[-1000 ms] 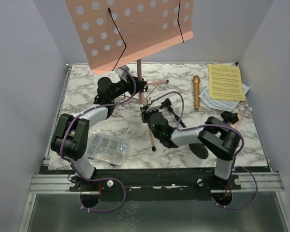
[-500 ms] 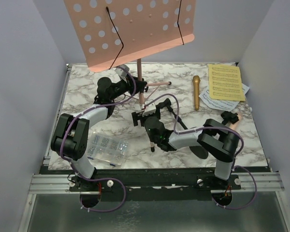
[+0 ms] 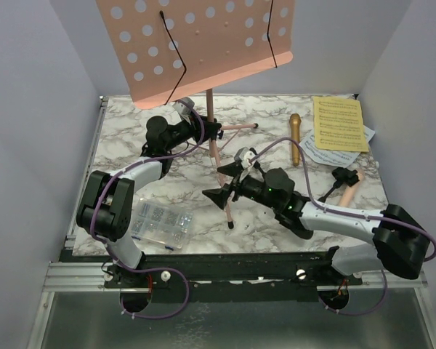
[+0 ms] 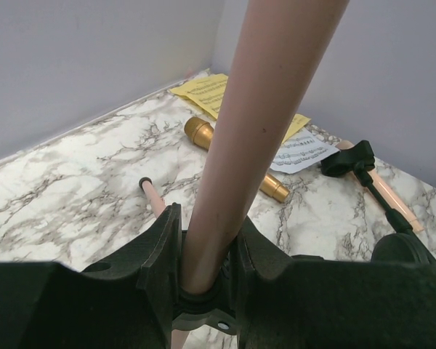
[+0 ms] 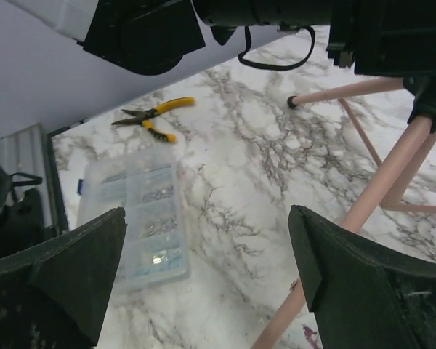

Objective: Set up the instrument practice props

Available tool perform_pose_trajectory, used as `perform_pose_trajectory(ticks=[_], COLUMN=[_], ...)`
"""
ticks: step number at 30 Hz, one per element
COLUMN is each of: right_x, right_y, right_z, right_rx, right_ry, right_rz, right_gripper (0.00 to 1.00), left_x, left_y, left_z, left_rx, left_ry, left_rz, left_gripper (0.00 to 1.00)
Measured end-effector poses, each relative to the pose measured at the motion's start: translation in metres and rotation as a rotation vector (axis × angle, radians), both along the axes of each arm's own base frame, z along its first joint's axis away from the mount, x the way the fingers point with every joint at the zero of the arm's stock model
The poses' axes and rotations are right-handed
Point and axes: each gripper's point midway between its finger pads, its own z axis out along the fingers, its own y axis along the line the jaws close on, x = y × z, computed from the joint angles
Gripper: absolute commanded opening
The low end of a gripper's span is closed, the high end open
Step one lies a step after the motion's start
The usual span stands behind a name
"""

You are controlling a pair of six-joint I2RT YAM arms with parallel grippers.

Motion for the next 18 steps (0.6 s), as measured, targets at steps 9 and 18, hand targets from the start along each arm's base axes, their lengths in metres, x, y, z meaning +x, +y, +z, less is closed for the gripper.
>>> perform_pose_trajectory(ticks=[9,18], right_x=[0.005,0.028], right_y=[-0.051,-0.072], right_z=[0.004,-0.044], right_rx=[0.044,-0.180], right_ry=[0.012,-0.481], right_rz=[0.182,0.139], right_gripper=[1.00,1.00], left_x=[0.000,-0.001], left_y=[0.000,0.000], left_z=[0.000,0.000], left_rx=[0.000,-0.001], left_ry=[0.000,0.003], left_rz=[-0.001,-0.004], left_gripper=[0.00,0.00])
